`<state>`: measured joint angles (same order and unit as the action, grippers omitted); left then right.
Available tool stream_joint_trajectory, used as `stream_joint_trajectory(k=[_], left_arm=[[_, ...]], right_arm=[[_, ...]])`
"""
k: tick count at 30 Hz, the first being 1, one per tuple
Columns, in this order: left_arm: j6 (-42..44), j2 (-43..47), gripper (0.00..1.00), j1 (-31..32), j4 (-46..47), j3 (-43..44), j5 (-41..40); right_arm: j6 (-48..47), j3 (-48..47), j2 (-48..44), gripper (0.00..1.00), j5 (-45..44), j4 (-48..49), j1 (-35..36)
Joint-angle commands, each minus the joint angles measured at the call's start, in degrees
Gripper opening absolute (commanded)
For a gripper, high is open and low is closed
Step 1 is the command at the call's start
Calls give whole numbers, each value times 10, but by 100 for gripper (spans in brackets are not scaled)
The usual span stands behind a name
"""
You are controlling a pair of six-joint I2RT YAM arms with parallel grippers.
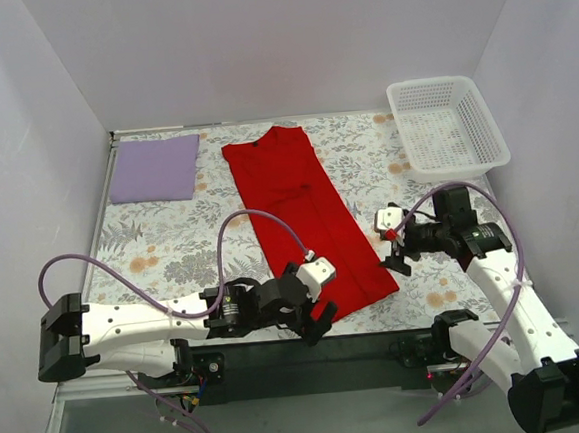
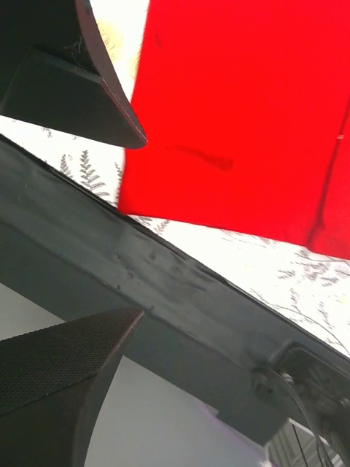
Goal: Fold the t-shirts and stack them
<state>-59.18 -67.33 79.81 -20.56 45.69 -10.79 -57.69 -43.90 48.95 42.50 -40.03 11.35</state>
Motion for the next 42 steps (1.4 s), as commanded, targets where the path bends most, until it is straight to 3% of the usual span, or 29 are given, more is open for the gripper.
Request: stream_joint_trajectory(k=[1, 4, 7, 8, 11, 16, 21, 26, 33, 42], left_arm=[[-15, 31, 90, 1, 29, -28, -13], [-17, 45, 87, 19, 21, -34, 4], [-20, 35, 87, 64, -41, 3, -21], [-27, 29, 87, 87, -62, 13, -35], [-44, 5, 86, 121, -130, 33, -95], [-51, -20, 84, 158, -110, 8, -144], [-30, -82, 81, 178, -92, 6, -180], [45, -106, 81, 177, -18, -13, -201], [118, -67, 81, 178, 67, -81, -206], [152, -29, 81, 178, 139, -159, -192]], right_arm=[[-99, 30, -10, 91, 57, -67, -1], [-159, 82, -44, 92, 64, -69, -1], [-287, 113, -42, 93, 45, -117, 0], [-323, 116, -35, 98, 27, -128, -1], [-361, 118, -30, 98, 5, -138, -1], [-411, 125, -14, 93, -11, -155, 0], [-408, 118, -6, 90, -15, -153, 0], [-387, 112, 4, 86, 0, -149, -1], [-368, 123, 11, 84, 14, -121, -12], [-349, 138, 2, 82, 22, -96, -16]])
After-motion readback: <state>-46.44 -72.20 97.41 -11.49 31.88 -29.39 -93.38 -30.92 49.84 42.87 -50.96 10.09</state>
